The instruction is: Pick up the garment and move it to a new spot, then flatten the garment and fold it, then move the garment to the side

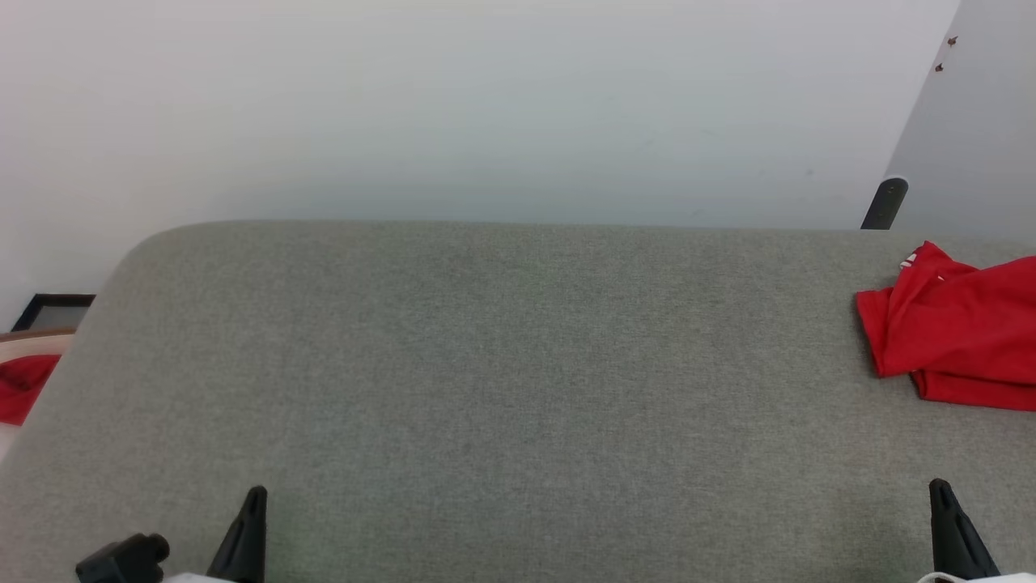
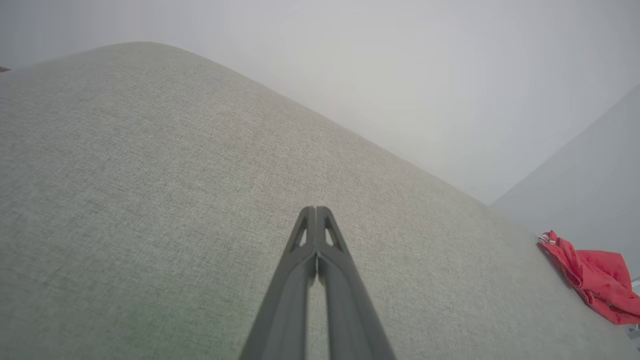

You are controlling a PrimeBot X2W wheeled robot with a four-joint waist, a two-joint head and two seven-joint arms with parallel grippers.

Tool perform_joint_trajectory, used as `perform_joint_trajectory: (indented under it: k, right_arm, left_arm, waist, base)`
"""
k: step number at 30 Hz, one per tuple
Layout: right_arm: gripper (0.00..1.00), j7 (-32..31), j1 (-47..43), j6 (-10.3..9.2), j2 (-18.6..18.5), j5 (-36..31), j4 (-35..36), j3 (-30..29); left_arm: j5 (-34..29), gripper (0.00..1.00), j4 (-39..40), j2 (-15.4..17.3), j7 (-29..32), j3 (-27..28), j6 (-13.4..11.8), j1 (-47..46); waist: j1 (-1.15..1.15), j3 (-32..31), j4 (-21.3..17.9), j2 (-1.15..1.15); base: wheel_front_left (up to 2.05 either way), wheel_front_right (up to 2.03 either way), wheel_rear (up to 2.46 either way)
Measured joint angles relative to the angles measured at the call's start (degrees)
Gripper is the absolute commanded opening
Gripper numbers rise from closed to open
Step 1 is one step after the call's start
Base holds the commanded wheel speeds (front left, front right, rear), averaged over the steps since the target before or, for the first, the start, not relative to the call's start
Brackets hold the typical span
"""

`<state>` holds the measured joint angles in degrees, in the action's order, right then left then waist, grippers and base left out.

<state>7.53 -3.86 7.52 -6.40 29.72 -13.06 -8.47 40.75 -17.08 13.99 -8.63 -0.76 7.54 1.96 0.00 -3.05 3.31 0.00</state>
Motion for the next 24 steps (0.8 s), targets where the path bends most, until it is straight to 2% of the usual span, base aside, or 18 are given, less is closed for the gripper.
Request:
perform_joint_trajectory:
  k: [24]
  right_arm:
    - [0.0, -4.55, 3.41, 0.0, 1.13, 20.2, -0.27, 0.71]
  left_arm:
    - [16.62, 0.0, 1.04, -3.6, 4.79, 2.41, 0.0, -2.8]
  waist:
    - [0.0, 0.74, -0.76, 0.0]
  base:
    - [0.0, 0.0, 0.0]
